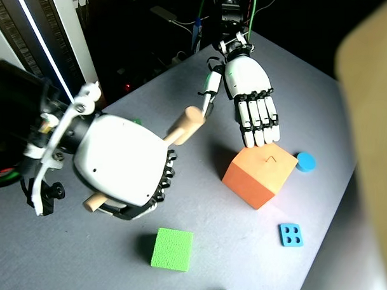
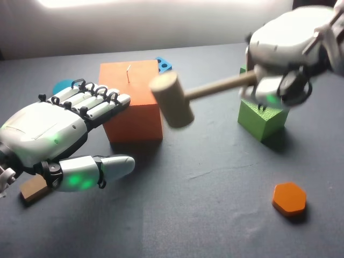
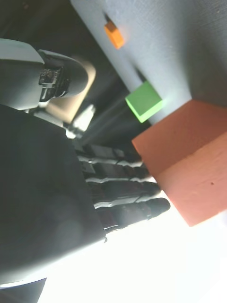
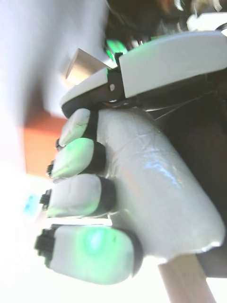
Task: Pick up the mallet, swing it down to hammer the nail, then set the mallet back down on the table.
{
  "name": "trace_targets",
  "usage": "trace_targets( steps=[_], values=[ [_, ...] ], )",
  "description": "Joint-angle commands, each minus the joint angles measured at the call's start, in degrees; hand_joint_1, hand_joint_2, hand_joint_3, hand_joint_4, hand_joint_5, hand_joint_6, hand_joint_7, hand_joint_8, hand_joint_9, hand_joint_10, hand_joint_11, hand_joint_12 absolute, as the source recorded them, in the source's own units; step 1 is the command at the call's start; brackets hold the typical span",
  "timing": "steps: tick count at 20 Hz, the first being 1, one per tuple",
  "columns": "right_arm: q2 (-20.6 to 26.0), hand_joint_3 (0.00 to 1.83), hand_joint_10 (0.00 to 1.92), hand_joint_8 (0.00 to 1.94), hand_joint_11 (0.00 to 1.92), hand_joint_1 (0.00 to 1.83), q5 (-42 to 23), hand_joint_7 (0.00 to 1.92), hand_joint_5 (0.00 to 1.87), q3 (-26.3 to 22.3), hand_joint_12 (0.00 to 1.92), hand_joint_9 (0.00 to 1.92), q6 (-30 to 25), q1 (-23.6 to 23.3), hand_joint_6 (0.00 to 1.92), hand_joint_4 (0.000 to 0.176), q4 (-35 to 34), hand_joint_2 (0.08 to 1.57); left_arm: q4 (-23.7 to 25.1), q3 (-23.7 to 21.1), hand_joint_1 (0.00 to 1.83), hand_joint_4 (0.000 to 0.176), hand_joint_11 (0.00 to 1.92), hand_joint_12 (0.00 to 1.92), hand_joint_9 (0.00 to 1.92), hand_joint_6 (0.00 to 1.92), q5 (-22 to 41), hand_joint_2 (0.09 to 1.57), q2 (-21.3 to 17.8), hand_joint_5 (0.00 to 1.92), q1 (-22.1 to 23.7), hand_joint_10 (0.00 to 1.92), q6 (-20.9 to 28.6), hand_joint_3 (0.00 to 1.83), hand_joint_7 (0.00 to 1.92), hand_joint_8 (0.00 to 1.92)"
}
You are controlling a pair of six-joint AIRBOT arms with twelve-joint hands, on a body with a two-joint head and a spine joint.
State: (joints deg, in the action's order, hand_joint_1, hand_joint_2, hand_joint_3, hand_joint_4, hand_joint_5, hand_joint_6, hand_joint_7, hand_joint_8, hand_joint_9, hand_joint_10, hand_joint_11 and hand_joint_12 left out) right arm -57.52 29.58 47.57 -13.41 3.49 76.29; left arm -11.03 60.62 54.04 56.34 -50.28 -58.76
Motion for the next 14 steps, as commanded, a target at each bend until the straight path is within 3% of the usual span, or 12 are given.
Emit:
trace_targets(
  steps=[1,3,5,8,11,14],
  values=[
    [-0.3,0.0,1.92,1.94,1.72,0.4,0.1,1.44,1.15,0.0,1.92,1.57,-4.2,-1.0,1.92,0.0,8.2,1.56,0.3,0.1,0.0,0.0,0.0,0.26,0.13,0.0,4.8,1.18,0.3,0.13,0.0,0.0,0.2,0.0,0.15,0.0],
    [-1.8,0.0,1.92,1.94,1.71,0.44,2.9,1.43,1.14,0.4,1.92,1.56,-13.0,-0.8,1.92,0.0,21.3,1.56,0.4,0.0,0.0,0.0,0.0,0.27,0.15,0.0,4.8,1.18,0.3,0.14,-0.1,0.01,0.2,0.0,0.17,0.01],
    [-4.7,0.0,1.92,1.94,1.69,0.43,5.5,1.41,1.12,2.1,1.92,1.54,-17.8,-0.4,1.92,0.0,28.1,1.56,0.4,0.0,0.0,0.0,0.0,0.26,0.12,0.0,4.8,1.19,0.3,0.12,-0.1,0.0,0.2,0.0,0.14,0.0],
    [-9.6,0.0,1.92,1.94,1.71,0.44,10.5,1.42,1.14,6.0,1.92,1.56,-21.9,0.4,1.92,0.0,32.3,1.56,0.4,0.1,0.0,0.0,0.0,0.21,0.11,0.0,4.8,1.19,0.3,0.1,0.1,0.0,0.2,0.0,0.13,0.0],
    [-12.8,0.0,1.92,1.94,1.72,0.46,11.7,1.42,1.14,10.0,1.92,1.56,-30.9,1.5,1.92,0.0,37.5,1.56,0.4,0.2,0.0,0.0,0.0,0.23,0.11,0.0,4.7,1.19,0.5,0.11,0.1,0.0,0.2,0.0,0.14,0.0],
    [-16.4,0.0,1.92,1.94,1.71,0.45,11.0,1.41,1.14,14.0,1.92,1.55,-31.7,1.5,1.92,0.0,37.6,1.56,0.4,0.5,0.0,0.0,0.0,0.25,0.12,0.0,4.5,1.19,0.8,0.12,0.0,0.0,0.1,0.0,0.15,0.0]
  ],
)
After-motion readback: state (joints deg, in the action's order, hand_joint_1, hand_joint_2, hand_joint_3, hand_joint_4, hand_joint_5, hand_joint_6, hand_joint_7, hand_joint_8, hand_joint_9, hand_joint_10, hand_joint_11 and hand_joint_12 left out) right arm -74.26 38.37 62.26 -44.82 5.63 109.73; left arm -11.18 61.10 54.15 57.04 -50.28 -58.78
